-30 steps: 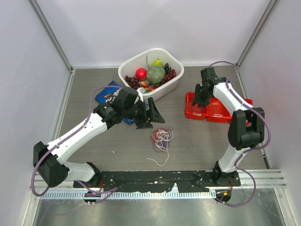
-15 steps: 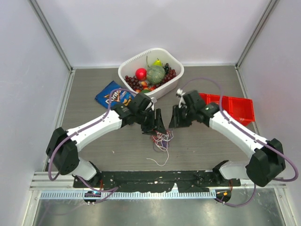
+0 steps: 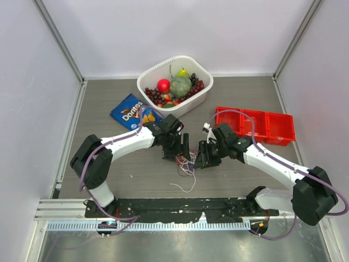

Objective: Untangle the cables

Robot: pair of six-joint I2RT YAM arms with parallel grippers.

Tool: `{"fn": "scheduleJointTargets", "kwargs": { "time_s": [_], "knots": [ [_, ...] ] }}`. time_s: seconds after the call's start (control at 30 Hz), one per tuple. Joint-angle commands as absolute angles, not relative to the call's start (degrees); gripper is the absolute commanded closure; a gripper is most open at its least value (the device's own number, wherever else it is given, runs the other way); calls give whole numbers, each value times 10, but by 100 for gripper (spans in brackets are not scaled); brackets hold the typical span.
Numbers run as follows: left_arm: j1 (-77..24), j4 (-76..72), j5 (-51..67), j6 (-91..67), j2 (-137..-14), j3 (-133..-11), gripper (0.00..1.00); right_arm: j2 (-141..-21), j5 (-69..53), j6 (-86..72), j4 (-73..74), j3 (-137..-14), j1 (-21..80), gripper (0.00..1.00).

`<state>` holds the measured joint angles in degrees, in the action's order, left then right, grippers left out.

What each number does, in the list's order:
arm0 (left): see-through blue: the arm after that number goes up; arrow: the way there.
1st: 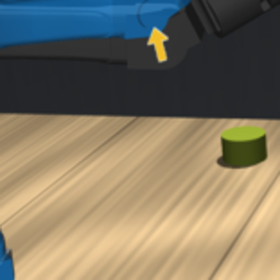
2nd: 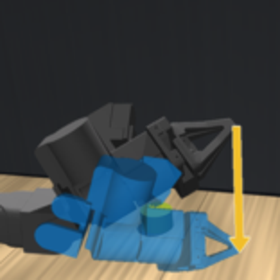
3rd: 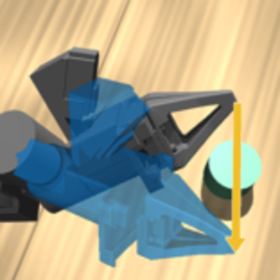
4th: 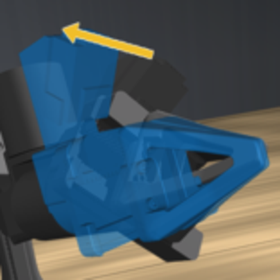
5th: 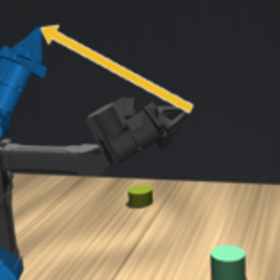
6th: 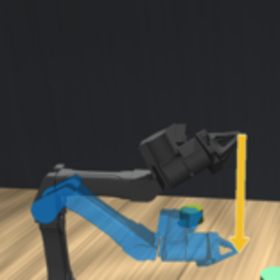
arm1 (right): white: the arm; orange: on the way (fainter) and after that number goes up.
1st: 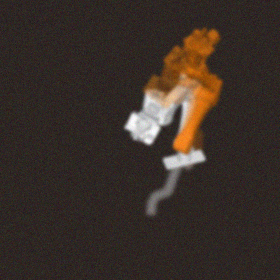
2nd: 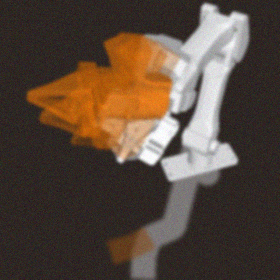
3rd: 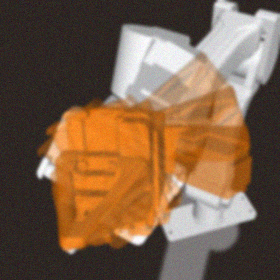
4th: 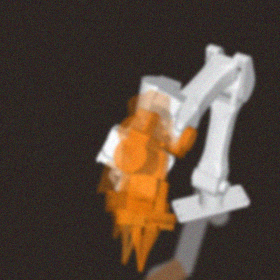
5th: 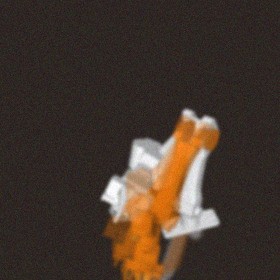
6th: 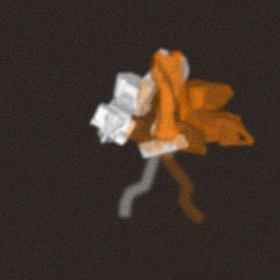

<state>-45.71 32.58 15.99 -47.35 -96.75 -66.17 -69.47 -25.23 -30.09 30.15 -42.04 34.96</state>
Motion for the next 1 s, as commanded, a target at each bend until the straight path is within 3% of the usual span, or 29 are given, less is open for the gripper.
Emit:
{"fn": "scheduleJointTargets", "kwargs": {
  "time_s": [0.0, 0.23, 0.43, 0.5, 0.6, 0.7, 0.83, 0.97],
  "knots": [
    [-449, 299, 134, -472, -989, -655, 25, -688, -319, -289, 260, -413, 375, 54],
    [-448, 275, 141, -482, -1014, -657, 35, -757, -296, -265, 267, -417, 417, 56],
    [-446, 264, 147, -494, -1018, -656, 45, -797, -243, -253, 285, -421, 439, 65],
    [-446, 264, 146, -494, -1020, -655, 48, -793, -239, -253, 287, -425, 440, 73],
    [-443, 260, 145, -497, -1024, -650, 51, -768, -220, -253, 300, -432, 446, 99],
    [-437, 260, 143, -501, -1026, -647, 57, -723, -208, -254, 313, -454, 448, 99],
    [-423, 271, 135, -499, -1020, -643, 54, -629, -200, -251, 318, -516, 449, 99],
    [-418, 271, 135, -483, -966, -641, 40, -581, -181, -258, 321, -596, 449, 99]
  ]
}}
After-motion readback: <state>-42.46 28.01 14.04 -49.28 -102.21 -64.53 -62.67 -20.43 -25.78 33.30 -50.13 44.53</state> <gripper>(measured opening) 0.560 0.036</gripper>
